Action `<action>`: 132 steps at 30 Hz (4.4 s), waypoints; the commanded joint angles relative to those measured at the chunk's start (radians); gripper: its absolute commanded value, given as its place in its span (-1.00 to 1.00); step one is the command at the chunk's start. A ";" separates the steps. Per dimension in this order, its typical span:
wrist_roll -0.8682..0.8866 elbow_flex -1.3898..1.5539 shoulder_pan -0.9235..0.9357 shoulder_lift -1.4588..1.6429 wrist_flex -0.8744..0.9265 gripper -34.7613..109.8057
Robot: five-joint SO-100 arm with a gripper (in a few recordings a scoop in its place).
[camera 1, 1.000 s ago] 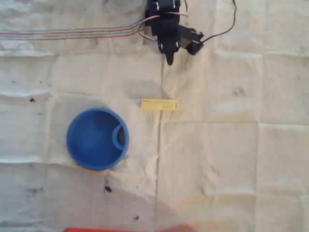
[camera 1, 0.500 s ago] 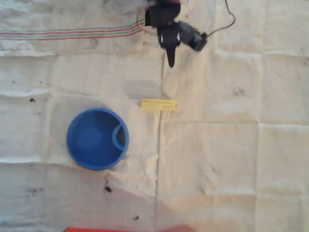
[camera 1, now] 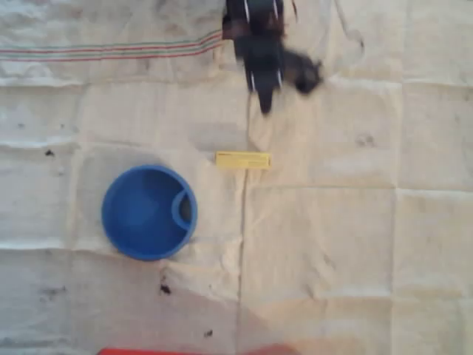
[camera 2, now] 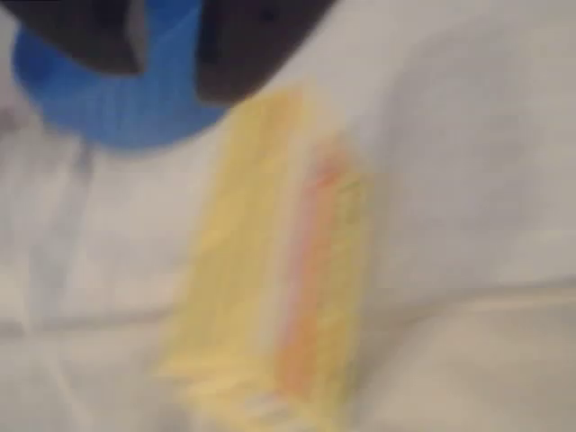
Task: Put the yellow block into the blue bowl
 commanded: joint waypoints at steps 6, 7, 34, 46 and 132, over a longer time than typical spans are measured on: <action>0.015 -0.379 0.041 -0.448 0.256 -0.52; 0.014 -0.411 0.060 -0.479 0.278 -0.52; 0.003 -0.795 0.181 -0.761 0.400 -0.42; 0.015 -0.779 0.181 -0.788 0.400 0.19; 0.012 -0.838 0.457 -0.565 0.192 -0.52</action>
